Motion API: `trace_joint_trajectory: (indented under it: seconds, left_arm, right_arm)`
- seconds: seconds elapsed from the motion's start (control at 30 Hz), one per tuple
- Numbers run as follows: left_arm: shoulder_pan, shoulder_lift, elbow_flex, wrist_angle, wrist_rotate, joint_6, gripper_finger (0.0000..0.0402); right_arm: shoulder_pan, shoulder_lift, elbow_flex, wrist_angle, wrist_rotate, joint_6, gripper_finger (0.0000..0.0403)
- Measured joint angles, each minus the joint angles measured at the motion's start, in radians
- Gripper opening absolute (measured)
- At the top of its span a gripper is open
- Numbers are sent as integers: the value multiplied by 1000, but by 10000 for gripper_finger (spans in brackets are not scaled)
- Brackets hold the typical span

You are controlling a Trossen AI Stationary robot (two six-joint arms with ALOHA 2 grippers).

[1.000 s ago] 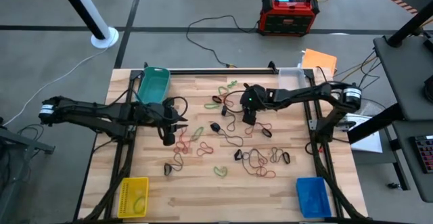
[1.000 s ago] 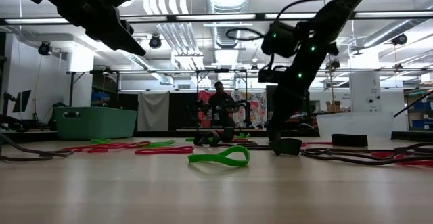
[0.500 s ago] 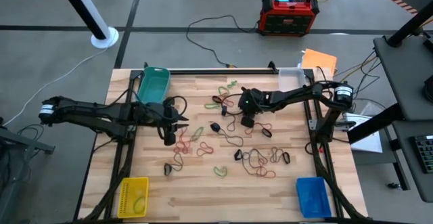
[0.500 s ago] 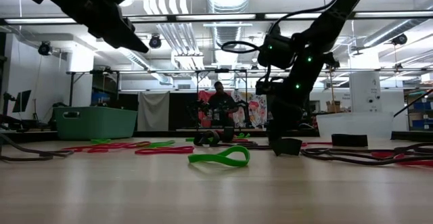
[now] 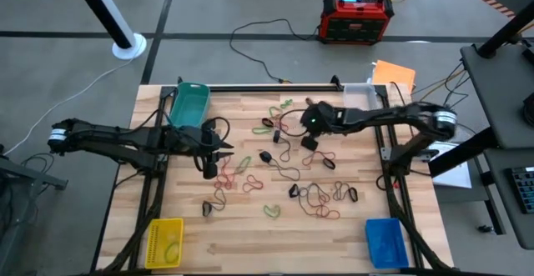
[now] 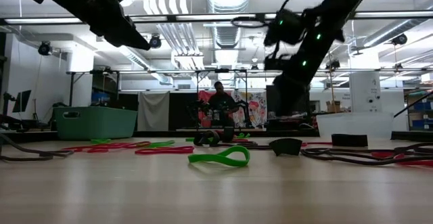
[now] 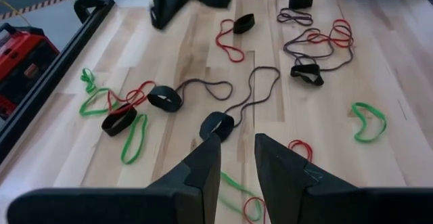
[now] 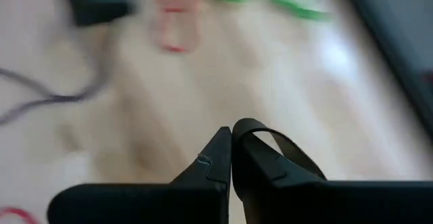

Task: Sort rubber bands into baskets
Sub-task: Put the black rubber band into the transparent bin

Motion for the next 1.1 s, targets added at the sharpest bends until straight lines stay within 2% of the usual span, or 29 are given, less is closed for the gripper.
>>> trace_joint_trajectory:
  seconds: [0.07, 0.23, 0.33, 0.4, 0.5, 0.57, 0.7, 0.87, 1.1]
  left_arm:
    - [0, 0, 0, 15, 0, -3, 77]
    - [0, 0, 0, 57, 0, 0, 77]
    - [0, 0, 0, 81, 0, 11, 77]
    - [0, 0, 0, 94, 0, 16, 77]
    - [0, 0, 0, 102, 0, 15, 77]
    - [0, 0, 0, 103, 0, 4, 77]
    - [0, 0, 0, 103, 0, -28, 77]
    - [0, 0, 0, 101, 1, -38, 77]
    - [0, 0, 0, 102, 2, -46, 77]
  right_arm:
    - [-44, -71, 34, -117, 41, 66, 9]
    - [-206, -184, 125, -388, 69, 317, 9]
    - [-316, -217, 155, -445, 72, 382, 9]
    - [-389, -218, 160, -455, 34, 386, 9]
    - [-477, -196, 153, -457, -18, 387, 9]
    - [-518, -169, 143, -460, -6, 388, 9]
    - [-543, -112, 134, -461, 101, 398, 9]
    - [-542, -52, 134, -443, 102, 395, 24]
    - [-561, 8, 134, -441, 104, 398, 79]
